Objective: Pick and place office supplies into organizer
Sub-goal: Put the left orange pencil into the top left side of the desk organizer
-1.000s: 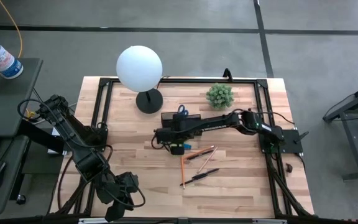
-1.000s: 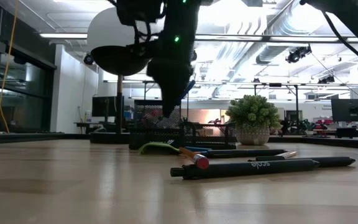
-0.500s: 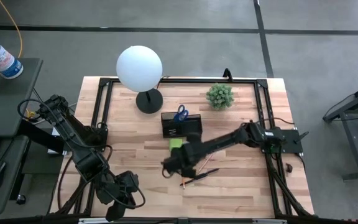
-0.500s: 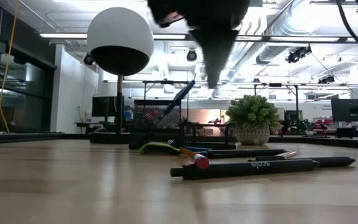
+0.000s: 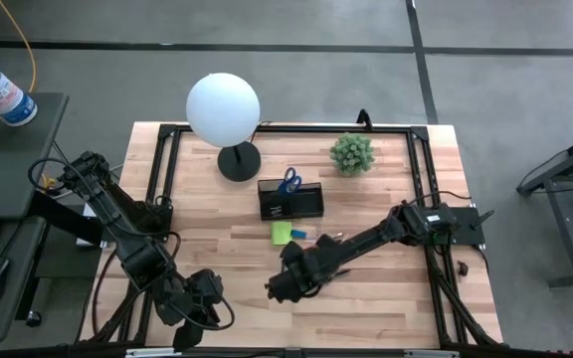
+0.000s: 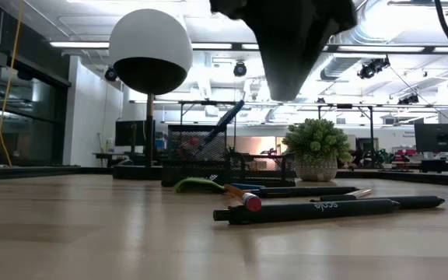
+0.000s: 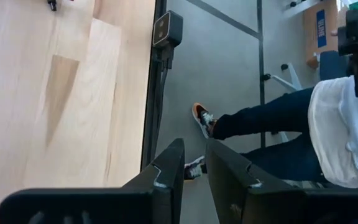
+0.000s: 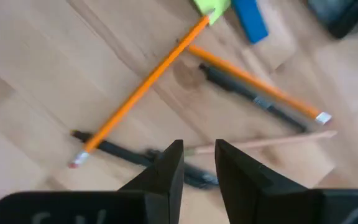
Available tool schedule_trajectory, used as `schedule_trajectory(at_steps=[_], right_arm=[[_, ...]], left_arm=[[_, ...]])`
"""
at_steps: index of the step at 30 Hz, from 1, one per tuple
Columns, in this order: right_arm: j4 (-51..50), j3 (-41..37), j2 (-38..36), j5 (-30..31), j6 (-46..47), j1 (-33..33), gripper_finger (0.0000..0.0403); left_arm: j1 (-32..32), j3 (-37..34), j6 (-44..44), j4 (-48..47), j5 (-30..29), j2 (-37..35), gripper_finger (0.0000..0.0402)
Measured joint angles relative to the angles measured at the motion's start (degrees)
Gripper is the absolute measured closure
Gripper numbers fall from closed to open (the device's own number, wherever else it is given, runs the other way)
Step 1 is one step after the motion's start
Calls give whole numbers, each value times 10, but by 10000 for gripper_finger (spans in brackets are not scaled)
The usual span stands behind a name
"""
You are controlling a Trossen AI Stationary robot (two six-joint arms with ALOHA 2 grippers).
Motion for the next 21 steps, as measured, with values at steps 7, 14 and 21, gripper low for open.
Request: schedule_trajectory(at_steps=[7, 14, 21], right_arm=[[102, 0, 0, -39, 103, -30, 306], [134, -23, 0, -63, 176, -56, 296], [214, -102, 1, -129, 234, -44, 263]], left_arm=[[-19, 0, 8, -34, 25, 0, 346], [-33, 0, 26, -72, 30, 0, 346], [-32, 0, 69, -85, 23, 0, 346]])
